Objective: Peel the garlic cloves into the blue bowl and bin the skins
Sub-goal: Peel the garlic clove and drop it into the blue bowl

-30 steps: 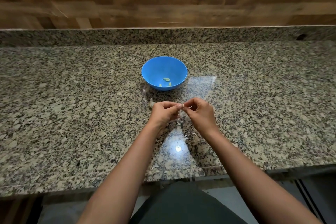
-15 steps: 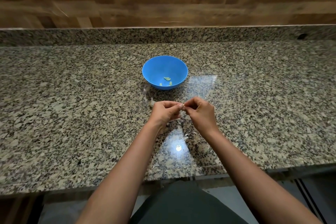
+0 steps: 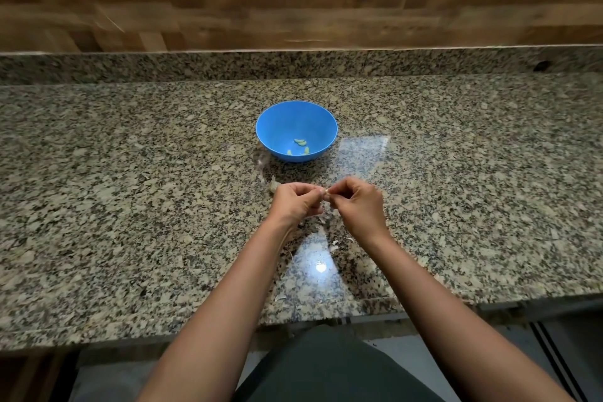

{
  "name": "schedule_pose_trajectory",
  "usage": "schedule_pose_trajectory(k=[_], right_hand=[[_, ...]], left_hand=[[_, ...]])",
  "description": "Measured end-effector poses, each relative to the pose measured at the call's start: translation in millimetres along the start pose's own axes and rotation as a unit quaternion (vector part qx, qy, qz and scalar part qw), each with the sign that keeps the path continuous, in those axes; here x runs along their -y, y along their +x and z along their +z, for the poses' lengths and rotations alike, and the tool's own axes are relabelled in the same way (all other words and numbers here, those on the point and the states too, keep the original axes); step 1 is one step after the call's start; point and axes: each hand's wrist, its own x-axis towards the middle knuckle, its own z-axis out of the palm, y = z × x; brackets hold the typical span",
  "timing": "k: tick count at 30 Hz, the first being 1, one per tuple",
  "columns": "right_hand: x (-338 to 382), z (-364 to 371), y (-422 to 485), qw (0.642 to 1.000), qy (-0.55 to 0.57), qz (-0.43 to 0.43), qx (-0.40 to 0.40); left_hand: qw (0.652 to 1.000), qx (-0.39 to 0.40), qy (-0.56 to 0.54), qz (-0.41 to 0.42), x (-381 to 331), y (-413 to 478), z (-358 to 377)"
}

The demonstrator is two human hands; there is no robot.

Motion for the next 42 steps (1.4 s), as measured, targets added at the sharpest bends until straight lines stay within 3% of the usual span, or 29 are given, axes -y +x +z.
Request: schedule_pose_trajectory(k=[4,8,13,16,19,22,26,31,35,42], right_hand=[[0.2,0.0,0.8,0.999,0.032,0.026,0.004],[0.5,-3.4,3.8,0.985,0.156,0.078,0.015],[-0.8,-12.7,9.6,0.918,0.359,0.167,0.026],[-4.7,-15.8,12.4,0.883,0.414,0.217,0.037],[-7.8,-15.3,12.1,0.884,0.401,0.235,0.048],[-8.5,-14.8,10.8,0.896,0.372,0.234,0.063],[-5.5,-15.3,8.9,0.919,0.32,0.219,0.074],[-1.0,-15.0,8.6,0.939,0.273,0.192,0.087],[1.0,-17.3,8.0,0.954,0.231,0.16,0.109],[0.7,-19.0,12.3,0.968,0.183,0.127,0.119]], left_hand=[[1.0,-0.008,0.004,0.005,-0.4,0.1,3.3],[1.0,-0.017,0.014,-0.003,1.2,4.0,3.1],[0.997,-0.034,0.067,-0.002,10.8,6.3,-5.4],[0.982,-0.051,0.179,0.004,15.4,6.1,-12.8],[0.956,-0.061,0.285,0.045,12.6,4.1,-14.2],[0.948,-0.046,0.303,0.085,4.1,0.9,-9.8],[0.982,0.003,0.179,0.065,-2.7,-1.7,-2.8],[0.996,0.016,0.086,0.018,-1.3,-0.6,-0.5],[1.0,0.017,-0.003,-0.026,0.2,1.0,-1.1],[0.995,0.038,-0.056,-0.073,-5.3,2.7,-4.0]])
